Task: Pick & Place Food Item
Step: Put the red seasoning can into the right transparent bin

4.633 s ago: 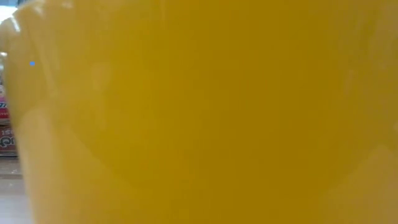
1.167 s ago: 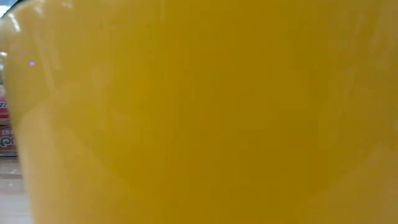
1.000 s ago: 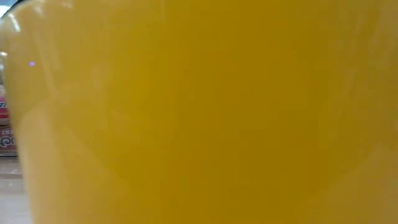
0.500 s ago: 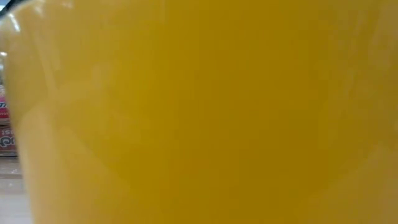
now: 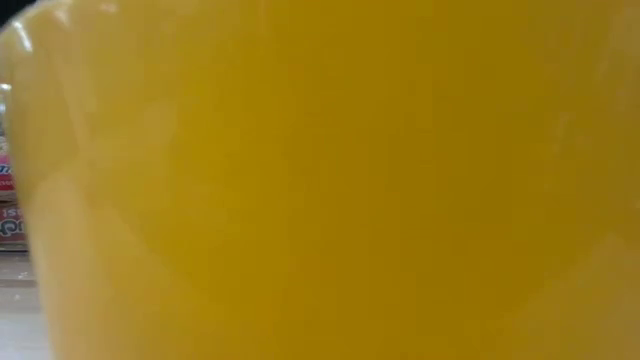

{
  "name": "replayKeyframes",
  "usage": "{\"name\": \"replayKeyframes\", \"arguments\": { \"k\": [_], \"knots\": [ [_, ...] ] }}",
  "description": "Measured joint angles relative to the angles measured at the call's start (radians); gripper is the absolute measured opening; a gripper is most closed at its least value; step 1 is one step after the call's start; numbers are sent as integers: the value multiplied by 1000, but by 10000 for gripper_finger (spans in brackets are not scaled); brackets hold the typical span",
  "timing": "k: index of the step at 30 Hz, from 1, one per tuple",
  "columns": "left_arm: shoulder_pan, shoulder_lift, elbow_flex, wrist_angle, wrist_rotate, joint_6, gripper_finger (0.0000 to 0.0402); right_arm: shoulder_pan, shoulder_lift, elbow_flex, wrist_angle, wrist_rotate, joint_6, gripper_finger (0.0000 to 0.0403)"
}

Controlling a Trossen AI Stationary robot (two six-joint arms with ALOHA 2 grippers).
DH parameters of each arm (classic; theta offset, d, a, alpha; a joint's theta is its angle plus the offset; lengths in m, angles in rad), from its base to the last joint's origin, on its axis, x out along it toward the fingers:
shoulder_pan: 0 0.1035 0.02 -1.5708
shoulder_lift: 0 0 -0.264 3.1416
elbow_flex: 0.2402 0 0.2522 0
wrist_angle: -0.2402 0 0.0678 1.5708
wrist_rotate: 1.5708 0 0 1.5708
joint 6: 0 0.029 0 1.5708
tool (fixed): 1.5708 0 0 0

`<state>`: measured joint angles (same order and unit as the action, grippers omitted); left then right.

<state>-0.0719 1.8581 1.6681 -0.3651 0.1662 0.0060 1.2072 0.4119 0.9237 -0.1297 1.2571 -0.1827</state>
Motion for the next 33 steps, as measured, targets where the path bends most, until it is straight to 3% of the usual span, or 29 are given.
{"name": "replayKeyframes", "arguments": {
  "k": [7, 11, 17, 26, 33],
  "knots": [
    [1, -26, 1, 170, -102, -13, 304, 69, 0, 0, 8, 113, 4, 333],
    [2, 31, 1, 243, -140, -14, 304, 82, -1, 7, 13, 180, 28, 333],
    [19, 162, 73, 345, -167, -46, 304, 91, -1, 10, 3, 181, 33, 333],
    [40, 394, 315, 299, -176, -49, 304, 93, -1, 10, 3, 191, 43, 333],
    [41, 486, 363, 274, -176, -48, 304, 93, -1, 10, -1, 211, 52, 333]
  ]
}}
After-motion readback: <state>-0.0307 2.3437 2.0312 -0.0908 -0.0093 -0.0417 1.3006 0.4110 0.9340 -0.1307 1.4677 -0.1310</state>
